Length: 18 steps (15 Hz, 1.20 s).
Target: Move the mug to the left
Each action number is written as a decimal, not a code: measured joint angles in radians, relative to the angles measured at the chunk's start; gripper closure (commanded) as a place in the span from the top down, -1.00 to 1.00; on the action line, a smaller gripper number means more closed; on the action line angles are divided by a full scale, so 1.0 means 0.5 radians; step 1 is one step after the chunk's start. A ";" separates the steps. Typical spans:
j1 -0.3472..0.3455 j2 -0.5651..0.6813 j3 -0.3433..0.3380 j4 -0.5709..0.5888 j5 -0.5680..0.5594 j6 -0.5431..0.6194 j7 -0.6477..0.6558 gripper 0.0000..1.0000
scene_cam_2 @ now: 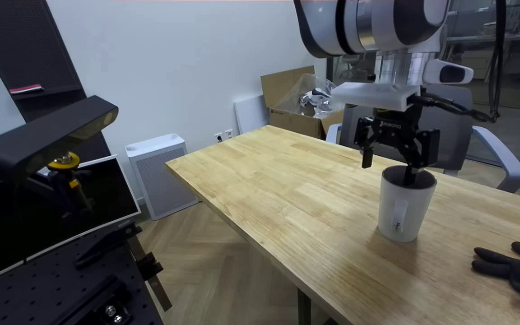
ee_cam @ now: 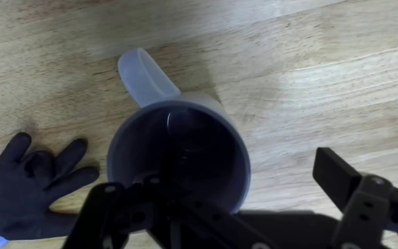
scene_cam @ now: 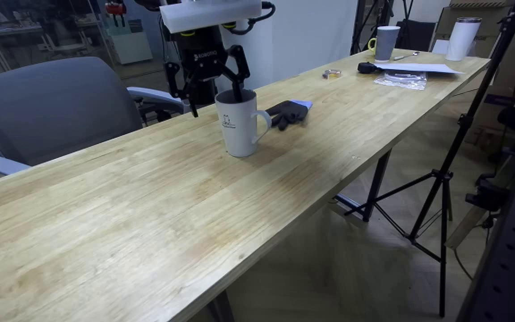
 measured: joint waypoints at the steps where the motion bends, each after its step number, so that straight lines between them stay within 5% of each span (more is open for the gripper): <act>1: 0.000 0.008 -0.004 0.000 0.000 0.007 0.000 0.50; 12: -0.010 0.047 -0.045 0.008 0.001 0.020 0.000 -0.90; 18: -0.003 0.049 -0.066 0.078 0.000 -0.088 0.025 -0.95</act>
